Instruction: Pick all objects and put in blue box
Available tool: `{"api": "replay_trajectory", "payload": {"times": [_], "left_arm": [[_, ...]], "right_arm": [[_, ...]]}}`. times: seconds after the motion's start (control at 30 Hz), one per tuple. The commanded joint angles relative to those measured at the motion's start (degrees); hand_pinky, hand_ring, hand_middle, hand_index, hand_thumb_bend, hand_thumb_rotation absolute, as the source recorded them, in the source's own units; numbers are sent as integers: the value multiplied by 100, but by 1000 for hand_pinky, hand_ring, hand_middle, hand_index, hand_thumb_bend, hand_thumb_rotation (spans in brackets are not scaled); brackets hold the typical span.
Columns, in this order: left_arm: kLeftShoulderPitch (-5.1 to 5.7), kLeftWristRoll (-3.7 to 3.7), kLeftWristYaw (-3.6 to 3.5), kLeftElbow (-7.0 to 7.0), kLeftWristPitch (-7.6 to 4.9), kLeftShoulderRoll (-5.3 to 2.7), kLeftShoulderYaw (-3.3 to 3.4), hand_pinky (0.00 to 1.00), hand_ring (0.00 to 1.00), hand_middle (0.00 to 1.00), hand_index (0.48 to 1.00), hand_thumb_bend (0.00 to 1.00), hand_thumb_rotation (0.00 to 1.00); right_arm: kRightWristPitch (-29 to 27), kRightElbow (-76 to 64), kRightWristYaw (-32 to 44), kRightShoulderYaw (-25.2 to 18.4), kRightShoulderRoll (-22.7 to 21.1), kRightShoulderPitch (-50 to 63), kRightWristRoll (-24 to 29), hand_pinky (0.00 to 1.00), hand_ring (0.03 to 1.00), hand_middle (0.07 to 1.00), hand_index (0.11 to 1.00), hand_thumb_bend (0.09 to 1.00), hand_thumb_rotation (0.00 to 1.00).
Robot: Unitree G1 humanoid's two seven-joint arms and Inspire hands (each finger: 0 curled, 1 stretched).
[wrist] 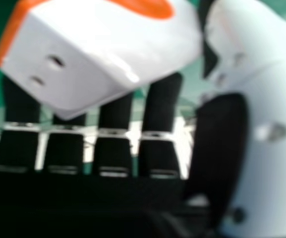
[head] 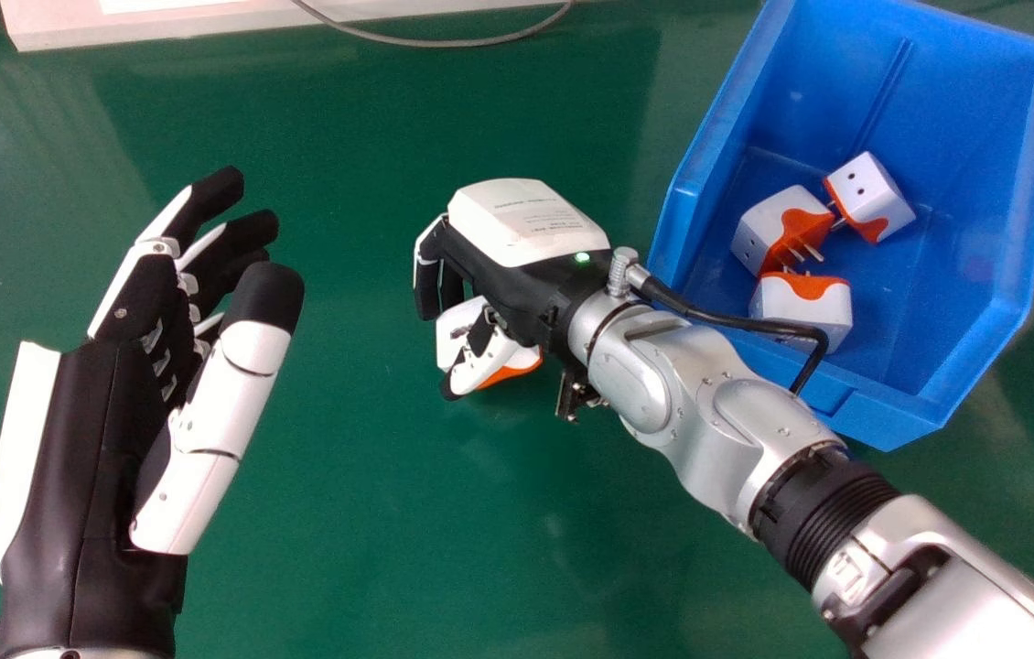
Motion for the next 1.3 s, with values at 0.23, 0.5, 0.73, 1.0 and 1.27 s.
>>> {"api": "replay_trajectory", "payload": {"times": [0.23,0.5,0.73,1.0,1.27], "left_arm": [[10,1,-5,-65,-36,-28,-30,767,845,839,866,752,823],[-14,16,-1,-85,2,-33,-54,765,845,838,865,752,825],[-65,-36,-26,-43,33,-15,21,764,844,838,865,754,826],[-115,-8,-44,-49,80,-16,23,764,845,838,864,758,826],[-127,-65,-77,-23,74,-10,80,764,844,837,864,764,827]], "right_arm": [[-14,-60,-69,-49,37,-212,32,345,448,535,483,496,0],[-55,-82,-158,-82,95,-167,77,348,443,534,481,496,0],[-17,-267,-65,-166,81,-162,126,352,441,529,483,497,0],[159,-830,59,-265,5,-39,142,357,443,523,474,497,0],[298,-1106,35,-428,-1,144,288,363,440,520,469,498,0]]}}
